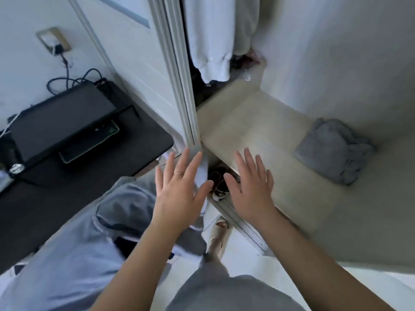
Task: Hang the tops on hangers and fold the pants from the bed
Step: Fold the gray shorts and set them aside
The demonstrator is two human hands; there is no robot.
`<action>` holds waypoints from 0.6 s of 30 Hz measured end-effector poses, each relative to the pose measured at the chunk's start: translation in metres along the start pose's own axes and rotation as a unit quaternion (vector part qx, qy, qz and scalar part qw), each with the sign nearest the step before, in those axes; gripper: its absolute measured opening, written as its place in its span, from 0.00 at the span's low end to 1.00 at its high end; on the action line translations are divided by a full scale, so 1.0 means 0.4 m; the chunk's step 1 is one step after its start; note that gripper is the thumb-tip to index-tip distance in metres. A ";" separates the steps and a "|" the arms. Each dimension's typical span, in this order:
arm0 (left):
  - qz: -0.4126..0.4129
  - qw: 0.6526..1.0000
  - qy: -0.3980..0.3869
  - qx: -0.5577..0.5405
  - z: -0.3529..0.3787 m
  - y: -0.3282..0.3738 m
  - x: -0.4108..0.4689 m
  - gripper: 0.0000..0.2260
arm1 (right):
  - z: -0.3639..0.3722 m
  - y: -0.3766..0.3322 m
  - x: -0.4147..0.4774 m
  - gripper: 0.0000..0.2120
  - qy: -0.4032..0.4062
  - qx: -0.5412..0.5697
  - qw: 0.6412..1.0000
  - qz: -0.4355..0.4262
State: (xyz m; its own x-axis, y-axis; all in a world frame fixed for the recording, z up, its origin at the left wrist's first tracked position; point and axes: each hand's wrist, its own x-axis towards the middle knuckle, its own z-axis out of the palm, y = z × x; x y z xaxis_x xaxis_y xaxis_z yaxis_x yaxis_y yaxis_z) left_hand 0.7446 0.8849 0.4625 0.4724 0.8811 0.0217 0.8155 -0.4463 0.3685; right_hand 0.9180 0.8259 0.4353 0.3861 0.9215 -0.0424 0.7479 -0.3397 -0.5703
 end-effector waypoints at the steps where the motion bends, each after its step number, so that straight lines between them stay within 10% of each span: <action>1: -0.013 1.000 0.011 -0.010 -0.009 -0.016 -0.046 0.32 | 0.009 -0.020 -0.028 0.32 -0.008 0.004 1.000 -0.017; 18: -0.321 0.925 0.190 -0.073 -0.158 -0.319 -0.789 0.29 | 0.247 -0.470 -0.483 0.29 -0.217 -0.001 0.924 -0.314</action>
State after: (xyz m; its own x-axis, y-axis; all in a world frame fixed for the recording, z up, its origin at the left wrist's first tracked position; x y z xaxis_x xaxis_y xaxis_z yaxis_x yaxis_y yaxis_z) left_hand 0.4704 0.6737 0.4673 -0.2678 0.9609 0.0697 0.8197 0.1893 0.5406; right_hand 0.6495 0.7302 0.4697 -0.3777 0.9255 -0.0286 0.7522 0.2887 -0.5924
